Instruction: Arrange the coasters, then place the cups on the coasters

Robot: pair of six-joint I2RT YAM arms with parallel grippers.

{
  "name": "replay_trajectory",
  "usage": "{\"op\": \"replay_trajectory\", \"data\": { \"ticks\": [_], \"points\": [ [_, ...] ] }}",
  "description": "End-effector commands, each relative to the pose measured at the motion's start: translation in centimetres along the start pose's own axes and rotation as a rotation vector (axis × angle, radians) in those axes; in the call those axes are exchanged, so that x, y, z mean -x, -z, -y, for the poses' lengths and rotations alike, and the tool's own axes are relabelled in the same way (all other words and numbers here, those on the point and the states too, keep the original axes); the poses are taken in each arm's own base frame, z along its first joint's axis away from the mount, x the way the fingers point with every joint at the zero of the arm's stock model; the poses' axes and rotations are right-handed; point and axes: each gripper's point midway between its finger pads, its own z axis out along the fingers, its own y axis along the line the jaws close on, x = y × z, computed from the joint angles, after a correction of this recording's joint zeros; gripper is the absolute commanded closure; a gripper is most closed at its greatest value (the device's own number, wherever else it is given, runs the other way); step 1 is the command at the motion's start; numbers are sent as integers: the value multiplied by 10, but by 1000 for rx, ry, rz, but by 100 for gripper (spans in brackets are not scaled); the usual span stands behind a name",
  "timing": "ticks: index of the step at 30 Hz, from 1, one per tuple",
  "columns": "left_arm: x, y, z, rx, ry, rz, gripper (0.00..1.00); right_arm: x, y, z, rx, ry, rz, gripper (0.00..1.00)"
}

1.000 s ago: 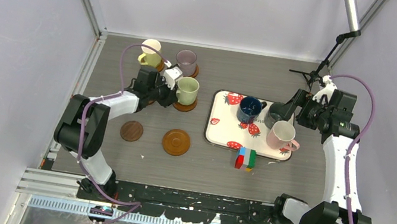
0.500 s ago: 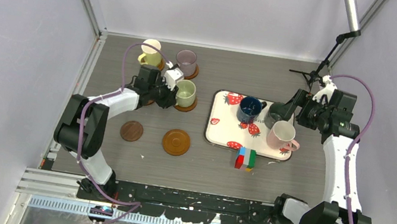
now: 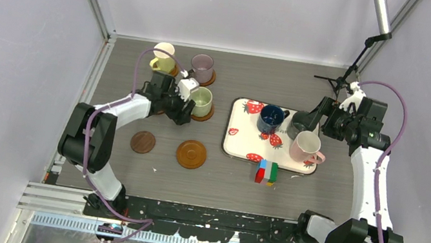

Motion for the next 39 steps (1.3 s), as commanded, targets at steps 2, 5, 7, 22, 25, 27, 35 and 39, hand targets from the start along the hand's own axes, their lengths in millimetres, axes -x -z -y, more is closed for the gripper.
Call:
{"op": "replay_trajectory", "data": {
  "ticks": [2, 5, 7, 22, 25, 27, 35, 39],
  "points": [
    [35, 33, -2, 42, -34, 49, 26, 10, 3, -4, 19, 24, 45, 14],
    [48, 55, 3, 53, -46, 67, 12, 11, 5, -5, 21, 35, 53, 13],
    [59, 71, 8, 53, -60, 80, 4, 12, 7, -5, 20, 45, 57, 12],
    [95, 76, 99, -119, -193, 7, 0, -3, 49, 29, -61, 344, -174, 13],
    [91, 69, 105, -140, -192, -8, 0, -27, 62, 36, -13, 433, -306, 14],
    [90, 65, 106, -145, -189, -13, 0, -40, 66, 42, 4, 488, -377, 14],
    [88, 61, 105, -144, -184, -12, 0, -70, 56, 60, 76, 551, -540, 14],
    [86, 60, 105, -142, -179, -16, 0, -81, 47, 63, 123, 558, -576, 16]
  ]
}}
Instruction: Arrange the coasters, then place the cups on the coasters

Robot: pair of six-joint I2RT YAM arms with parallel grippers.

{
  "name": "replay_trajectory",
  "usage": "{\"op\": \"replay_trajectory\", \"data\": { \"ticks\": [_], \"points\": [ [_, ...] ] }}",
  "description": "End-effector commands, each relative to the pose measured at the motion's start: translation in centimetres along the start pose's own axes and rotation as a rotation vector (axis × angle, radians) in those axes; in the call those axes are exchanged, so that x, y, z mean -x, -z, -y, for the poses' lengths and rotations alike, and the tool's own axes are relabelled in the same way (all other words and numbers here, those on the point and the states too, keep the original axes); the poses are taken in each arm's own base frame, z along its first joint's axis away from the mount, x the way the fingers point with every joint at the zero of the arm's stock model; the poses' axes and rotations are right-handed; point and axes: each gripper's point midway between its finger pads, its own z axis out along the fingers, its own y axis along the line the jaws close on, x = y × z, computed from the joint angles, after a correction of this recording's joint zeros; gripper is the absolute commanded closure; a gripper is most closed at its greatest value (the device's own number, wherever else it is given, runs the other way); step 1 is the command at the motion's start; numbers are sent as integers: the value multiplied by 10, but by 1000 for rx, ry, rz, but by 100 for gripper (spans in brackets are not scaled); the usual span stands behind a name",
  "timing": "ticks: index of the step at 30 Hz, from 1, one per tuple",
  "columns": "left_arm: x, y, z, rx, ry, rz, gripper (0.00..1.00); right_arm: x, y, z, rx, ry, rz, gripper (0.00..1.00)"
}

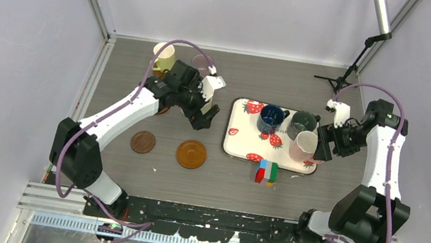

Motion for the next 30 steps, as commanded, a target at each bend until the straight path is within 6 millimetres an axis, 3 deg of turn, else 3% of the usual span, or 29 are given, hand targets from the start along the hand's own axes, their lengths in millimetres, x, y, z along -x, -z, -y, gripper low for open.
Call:
{"op": "replay_trajectory", "data": {
  "ticks": [1, 11, 26, 30],
  "points": [
    [3, 1, 0, 7, 9, 17, 0, -10, -11, -2, 56, 69, -44, 16],
    [-2, -1, -1, 16, 11, 11, 0, -8, -42, 3, 57, 24, -16, 24],
    [-6, -1, -2, 27, 12, 12, 0, 7, -73, -21, 37, 28, 34, 45],
    [-6, -1, 0, 24, 14, 13, 0, 15, -78, -35, 58, 14, 42, 45]
  ]
}}
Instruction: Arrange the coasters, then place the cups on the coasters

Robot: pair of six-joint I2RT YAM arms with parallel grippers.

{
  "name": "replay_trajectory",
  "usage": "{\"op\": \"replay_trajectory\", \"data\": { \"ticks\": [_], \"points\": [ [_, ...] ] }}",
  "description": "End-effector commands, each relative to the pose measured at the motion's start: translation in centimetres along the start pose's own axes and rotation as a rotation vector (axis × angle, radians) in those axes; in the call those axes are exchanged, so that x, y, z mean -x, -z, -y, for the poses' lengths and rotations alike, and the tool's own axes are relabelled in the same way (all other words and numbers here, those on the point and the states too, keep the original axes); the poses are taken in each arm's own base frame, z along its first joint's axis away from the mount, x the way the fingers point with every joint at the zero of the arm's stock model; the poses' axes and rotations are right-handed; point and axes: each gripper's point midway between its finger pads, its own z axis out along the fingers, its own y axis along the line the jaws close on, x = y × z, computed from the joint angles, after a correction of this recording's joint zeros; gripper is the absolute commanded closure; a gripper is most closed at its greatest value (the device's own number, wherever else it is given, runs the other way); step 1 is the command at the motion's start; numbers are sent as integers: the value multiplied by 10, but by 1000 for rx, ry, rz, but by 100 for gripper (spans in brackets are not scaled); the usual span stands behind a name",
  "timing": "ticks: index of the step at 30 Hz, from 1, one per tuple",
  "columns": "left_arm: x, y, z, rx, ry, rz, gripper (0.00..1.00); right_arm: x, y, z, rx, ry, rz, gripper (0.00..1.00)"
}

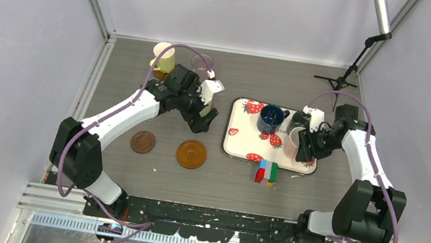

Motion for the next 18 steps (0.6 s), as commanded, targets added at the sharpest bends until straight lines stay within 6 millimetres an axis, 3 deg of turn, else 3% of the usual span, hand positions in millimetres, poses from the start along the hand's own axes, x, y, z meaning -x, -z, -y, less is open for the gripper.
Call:
{"op": "replay_trajectory", "data": {
  "ticks": [1, 7, 18],
  "points": [
    [12, 7, -1, 17, -15, 52, 0, 23, -1, -10, -9, -16, 81, 46],
    [13, 6, -1, 17, -14, 54, 0, 38, -5, -14, -10, -76, 140, 56],
    [11, 2, 1, 2, -2, 46, 0, 50, -12, -33, 62, -92, 158, 57]
  ]
}}
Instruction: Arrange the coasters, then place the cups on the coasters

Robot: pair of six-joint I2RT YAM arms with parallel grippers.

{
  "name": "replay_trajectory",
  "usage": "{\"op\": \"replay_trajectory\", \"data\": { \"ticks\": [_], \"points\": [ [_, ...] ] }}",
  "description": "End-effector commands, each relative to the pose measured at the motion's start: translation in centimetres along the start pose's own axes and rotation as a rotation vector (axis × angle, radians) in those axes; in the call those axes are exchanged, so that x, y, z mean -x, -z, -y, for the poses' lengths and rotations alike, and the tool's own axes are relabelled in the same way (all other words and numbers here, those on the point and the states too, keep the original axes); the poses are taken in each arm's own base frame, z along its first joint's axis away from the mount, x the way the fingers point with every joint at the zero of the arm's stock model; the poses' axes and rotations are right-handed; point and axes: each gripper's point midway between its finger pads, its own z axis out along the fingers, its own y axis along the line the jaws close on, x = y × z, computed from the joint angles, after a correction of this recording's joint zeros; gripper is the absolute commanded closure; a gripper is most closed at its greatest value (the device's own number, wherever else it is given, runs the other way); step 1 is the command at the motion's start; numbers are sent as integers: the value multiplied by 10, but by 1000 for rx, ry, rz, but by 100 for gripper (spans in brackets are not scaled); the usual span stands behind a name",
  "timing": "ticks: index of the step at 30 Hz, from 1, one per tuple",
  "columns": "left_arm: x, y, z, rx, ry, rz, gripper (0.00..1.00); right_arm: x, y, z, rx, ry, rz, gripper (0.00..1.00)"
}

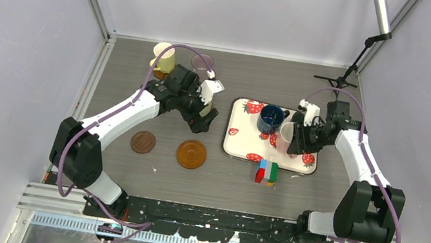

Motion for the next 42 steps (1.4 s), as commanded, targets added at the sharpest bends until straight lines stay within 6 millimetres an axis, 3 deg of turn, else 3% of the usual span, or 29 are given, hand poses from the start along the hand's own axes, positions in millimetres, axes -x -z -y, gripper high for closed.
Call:
{"op": "replay_trajectory", "data": {
  "ticks": [1, 12, 20, 30, 34, 42],
  "points": [
    [12, 3, 1, 0, -1, 44, 0, 19, 2, -15, 42, 6, 74, 57],
    [14, 2, 2, -10, 10, 48, 0, 15, 20, -21, 11, 33, 68, 40],
    [15, 5, 4, -13, 11, 49, 0, 6, 48, -8, -88, 98, 65, 39],
    [16, 2, 3, -11, 25, 50, 0, -7, 38, 21, -235, 97, 44, 54],
    [16, 1, 2, -11, 33, 48, 0, -8, 31, 22, -234, 89, 53, 60],
    [17, -1, 3, -19, 48, 50, 0, -2, 19, 20, -221, 81, 83, 62]
  ]
}}
